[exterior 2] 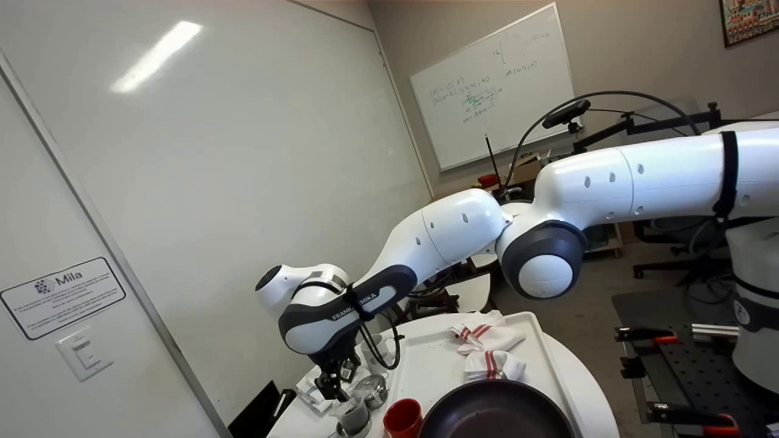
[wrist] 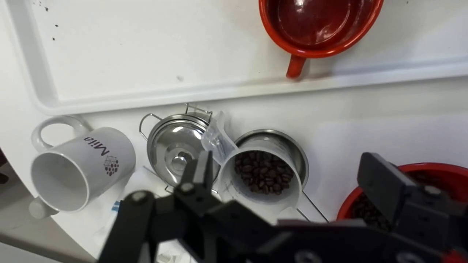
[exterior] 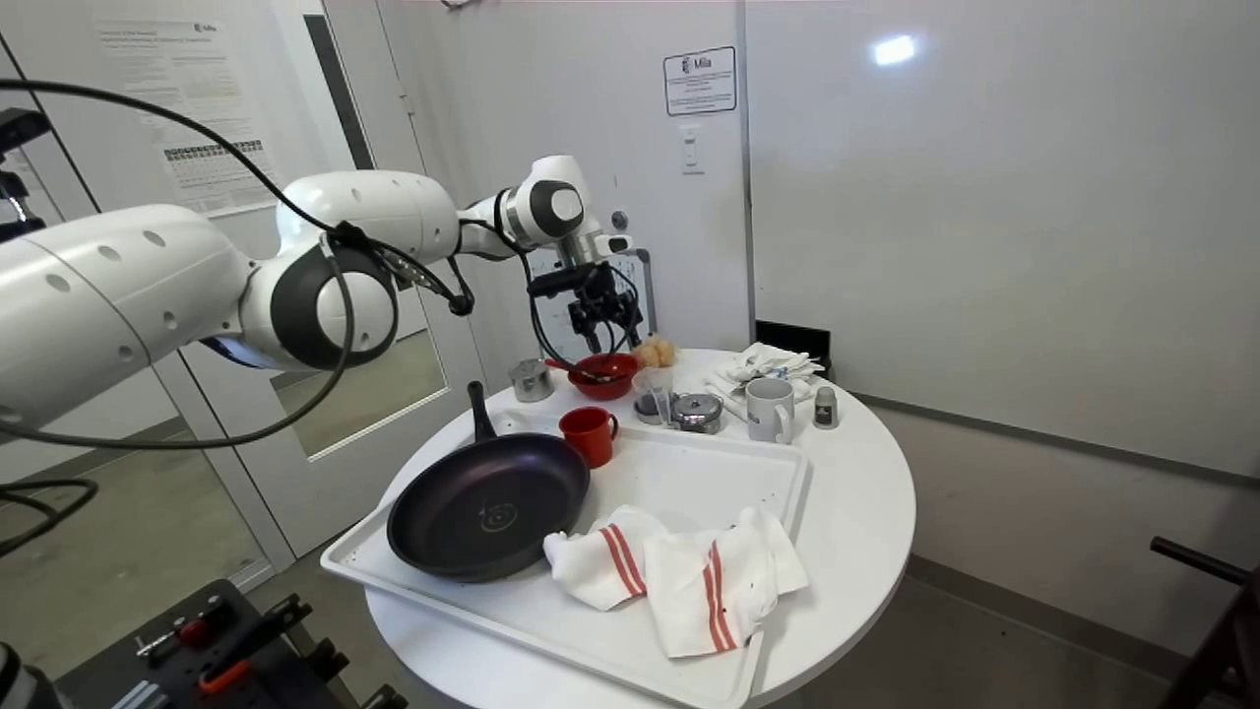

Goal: Move the red cup to the left

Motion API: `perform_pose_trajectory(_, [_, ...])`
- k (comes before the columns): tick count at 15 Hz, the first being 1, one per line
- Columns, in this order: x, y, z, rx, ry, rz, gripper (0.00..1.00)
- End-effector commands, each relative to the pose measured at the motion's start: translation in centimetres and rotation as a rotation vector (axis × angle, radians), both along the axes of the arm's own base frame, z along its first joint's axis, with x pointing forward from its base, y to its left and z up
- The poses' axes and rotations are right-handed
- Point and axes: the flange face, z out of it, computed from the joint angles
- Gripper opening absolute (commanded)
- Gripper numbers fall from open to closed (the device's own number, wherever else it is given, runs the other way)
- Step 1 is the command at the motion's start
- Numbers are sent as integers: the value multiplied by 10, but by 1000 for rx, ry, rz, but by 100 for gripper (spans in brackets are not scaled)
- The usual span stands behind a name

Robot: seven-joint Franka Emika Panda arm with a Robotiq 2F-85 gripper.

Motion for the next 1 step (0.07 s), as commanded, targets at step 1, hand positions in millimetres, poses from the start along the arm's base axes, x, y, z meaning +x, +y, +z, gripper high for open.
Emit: perform_pose_trajectory(1, [0,0,0,0,1,-2,100])
